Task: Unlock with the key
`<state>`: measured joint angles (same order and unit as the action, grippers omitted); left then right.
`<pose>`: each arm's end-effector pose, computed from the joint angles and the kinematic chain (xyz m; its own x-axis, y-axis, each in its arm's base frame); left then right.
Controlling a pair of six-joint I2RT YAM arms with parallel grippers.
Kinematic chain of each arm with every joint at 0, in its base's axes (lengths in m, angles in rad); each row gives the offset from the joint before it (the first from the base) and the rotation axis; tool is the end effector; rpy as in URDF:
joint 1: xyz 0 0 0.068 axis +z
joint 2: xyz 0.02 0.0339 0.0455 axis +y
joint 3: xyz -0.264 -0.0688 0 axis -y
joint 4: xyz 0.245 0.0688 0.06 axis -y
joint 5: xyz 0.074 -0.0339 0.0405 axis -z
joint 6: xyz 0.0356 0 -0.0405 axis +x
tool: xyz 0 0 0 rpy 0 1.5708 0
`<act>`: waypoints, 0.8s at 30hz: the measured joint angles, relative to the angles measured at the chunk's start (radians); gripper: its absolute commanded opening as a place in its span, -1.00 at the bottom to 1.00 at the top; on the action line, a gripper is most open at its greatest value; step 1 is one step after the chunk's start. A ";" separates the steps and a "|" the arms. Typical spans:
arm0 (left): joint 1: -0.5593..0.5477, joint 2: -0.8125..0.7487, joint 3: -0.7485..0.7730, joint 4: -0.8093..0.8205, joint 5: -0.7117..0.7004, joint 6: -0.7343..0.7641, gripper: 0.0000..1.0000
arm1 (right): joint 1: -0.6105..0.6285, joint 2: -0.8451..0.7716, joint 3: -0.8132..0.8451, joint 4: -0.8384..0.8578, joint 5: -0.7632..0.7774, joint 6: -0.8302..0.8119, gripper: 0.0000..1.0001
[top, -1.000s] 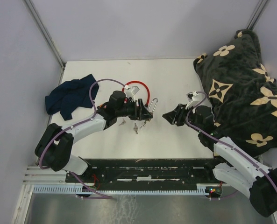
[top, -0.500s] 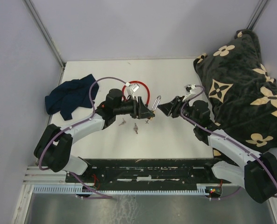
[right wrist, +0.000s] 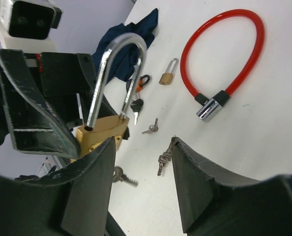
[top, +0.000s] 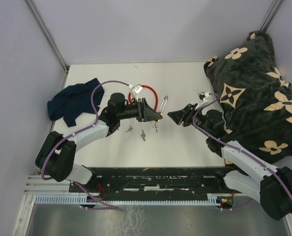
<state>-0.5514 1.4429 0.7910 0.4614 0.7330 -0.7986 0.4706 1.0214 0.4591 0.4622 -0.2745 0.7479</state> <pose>0.2568 -0.1859 0.2554 -0.7923 -0.1377 -0.5943 0.5466 0.2726 -0.7918 0.1999 0.1125 0.2480 -0.5256 0.4671 -0.7110 -0.4356 0.5701 0.6966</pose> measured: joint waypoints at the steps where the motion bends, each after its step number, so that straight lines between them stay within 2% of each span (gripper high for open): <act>1: 0.000 0.000 0.000 -0.009 -0.002 0.003 -0.94 | 0.000 0.000 0.005 0.000 -0.007 0.003 0.24; 4: -0.007 0.000 0.000 -0.052 -0.017 0.033 -0.94 | 0.000 0.007 0.034 0.000 -0.024 0.012 0.30; 11: -0.039 0.000 0.001 -0.171 -0.064 0.111 -0.94 | 0.000 0.066 0.082 0.042 -0.049 0.051 0.29; 14: -0.050 -0.002 0.001 -0.191 -0.074 0.127 -0.94 | 0.000 0.101 0.087 0.038 -0.048 0.056 0.17; 22: -0.058 -0.037 0.001 -0.186 -0.079 0.129 -0.94 | 0.000 0.136 0.084 -0.035 -0.029 0.025 -0.33; 24: -0.058 -0.042 0.001 -0.169 -0.078 0.127 -0.94 | 0.000 0.134 0.079 -0.042 -0.026 0.018 -0.38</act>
<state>-0.6090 1.4010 0.7921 0.2924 0.6548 -0.6712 0.4709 1.1549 0.5381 0.4202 -0.3004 0.7658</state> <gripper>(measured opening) 0.638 0.378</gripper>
